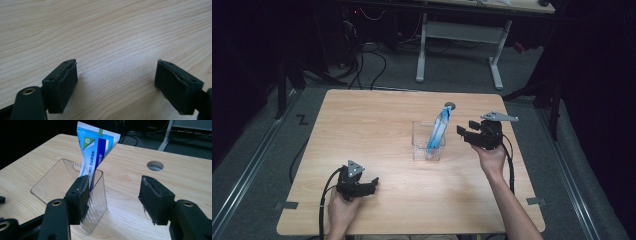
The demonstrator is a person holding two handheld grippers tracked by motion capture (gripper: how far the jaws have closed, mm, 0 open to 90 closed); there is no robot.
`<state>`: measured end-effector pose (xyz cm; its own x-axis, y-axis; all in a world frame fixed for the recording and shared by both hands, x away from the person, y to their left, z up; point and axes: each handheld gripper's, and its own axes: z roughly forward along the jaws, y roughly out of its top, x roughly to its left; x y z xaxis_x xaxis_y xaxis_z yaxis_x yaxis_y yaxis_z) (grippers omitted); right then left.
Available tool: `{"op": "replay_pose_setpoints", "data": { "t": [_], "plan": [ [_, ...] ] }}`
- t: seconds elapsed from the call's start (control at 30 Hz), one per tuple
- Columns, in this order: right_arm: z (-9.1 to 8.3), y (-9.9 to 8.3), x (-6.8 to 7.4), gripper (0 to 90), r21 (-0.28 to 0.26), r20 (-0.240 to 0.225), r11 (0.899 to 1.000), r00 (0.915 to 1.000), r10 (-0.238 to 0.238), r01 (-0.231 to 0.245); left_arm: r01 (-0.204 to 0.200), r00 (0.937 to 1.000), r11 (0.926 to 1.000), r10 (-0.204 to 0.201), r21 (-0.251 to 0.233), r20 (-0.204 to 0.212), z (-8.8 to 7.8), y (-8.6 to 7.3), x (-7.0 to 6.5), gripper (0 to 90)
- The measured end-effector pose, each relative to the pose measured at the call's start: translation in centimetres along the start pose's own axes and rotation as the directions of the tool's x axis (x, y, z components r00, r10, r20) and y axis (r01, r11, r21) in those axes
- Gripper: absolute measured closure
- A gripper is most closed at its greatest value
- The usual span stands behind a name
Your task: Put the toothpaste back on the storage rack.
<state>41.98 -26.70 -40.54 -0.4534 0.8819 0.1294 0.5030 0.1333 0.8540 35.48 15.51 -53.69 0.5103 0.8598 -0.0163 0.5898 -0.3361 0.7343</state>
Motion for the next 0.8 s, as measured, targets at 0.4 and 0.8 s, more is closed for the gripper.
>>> {"op": "replay_pose_setpoints", "data": {
  "t": [0.4, 0.8],
  "plan": [
    [-0.8, -0.7, -0.6, 41.6, -0.01, -0.002, 1.0, 0.9999, 0.014, -0.014, 0.001, 1.0, 1.0, -0.001, 0.0, 0.0, 0.0, 0.0, 0.0, 18.9],
    [-2.0, -1.5, -1.0, 41.8, -0.01, 0.004, 1.0, 0.9999, 0.014, -0.014, 0.0, 1.0, 1.0, 0.0, 0.001, -0.001, 0.0, 0.0, 0.0, 18.9]
  ]
}}
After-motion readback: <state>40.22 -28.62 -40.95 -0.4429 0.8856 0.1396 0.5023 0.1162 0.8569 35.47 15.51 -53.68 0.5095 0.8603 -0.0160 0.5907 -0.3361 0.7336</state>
